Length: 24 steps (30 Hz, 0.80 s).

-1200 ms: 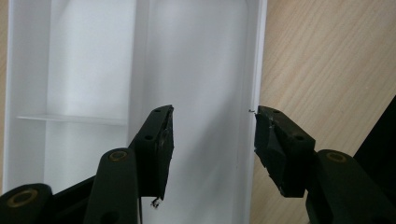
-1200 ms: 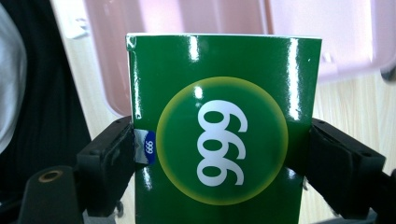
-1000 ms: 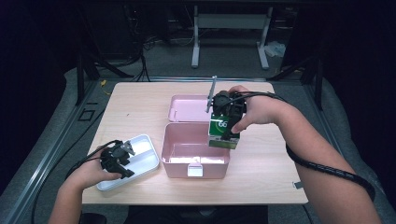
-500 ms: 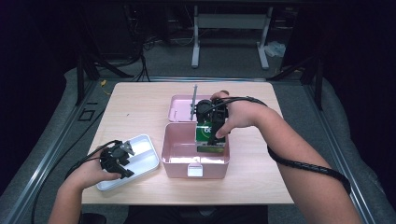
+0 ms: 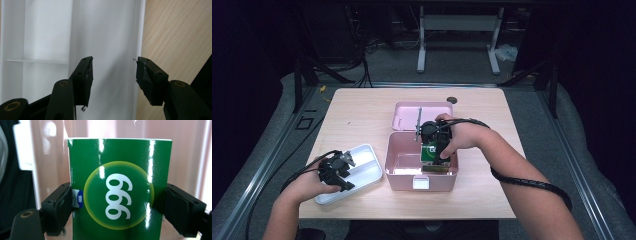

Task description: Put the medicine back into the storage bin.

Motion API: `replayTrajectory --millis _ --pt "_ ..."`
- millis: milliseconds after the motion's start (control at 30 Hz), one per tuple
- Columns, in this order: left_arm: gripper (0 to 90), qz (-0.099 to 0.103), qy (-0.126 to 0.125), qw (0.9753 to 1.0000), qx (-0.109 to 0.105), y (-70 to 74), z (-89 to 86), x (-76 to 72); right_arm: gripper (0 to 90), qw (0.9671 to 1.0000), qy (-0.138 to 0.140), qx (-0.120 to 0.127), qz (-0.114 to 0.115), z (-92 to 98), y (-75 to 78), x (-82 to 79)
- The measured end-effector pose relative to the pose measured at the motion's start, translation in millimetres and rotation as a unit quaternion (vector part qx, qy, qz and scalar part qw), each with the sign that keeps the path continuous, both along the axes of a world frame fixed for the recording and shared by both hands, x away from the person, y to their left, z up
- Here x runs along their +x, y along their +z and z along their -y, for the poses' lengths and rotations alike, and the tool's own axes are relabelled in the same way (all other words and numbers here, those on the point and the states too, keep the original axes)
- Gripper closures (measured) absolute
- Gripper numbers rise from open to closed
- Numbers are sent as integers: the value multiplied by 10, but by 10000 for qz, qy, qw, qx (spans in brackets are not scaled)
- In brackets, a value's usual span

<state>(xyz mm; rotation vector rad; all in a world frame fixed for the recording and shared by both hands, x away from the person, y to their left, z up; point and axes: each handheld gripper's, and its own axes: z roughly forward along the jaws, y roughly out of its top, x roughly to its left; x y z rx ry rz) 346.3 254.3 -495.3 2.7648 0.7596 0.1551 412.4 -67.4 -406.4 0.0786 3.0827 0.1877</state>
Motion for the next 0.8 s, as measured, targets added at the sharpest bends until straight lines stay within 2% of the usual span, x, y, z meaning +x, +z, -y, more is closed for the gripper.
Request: replayTrajectory --millis 233,367,600,800 --pt "477 -32 -14 10000 21 -13 6 5 161 9999 39 -95 -12 14 -245 16" --pt "478 -51 -27 10000 27 -19 10 8 161 10000 -16 -1 -5 57 -332 40" --pt "478 -57 -29 10000 14 -23 11 7 159 9999 -84 -134 -31 82 -449 64" --pt "478 -44 -26 10000 14 -24 19 5 153 9998 -161 -132 -9 92 -454 59"
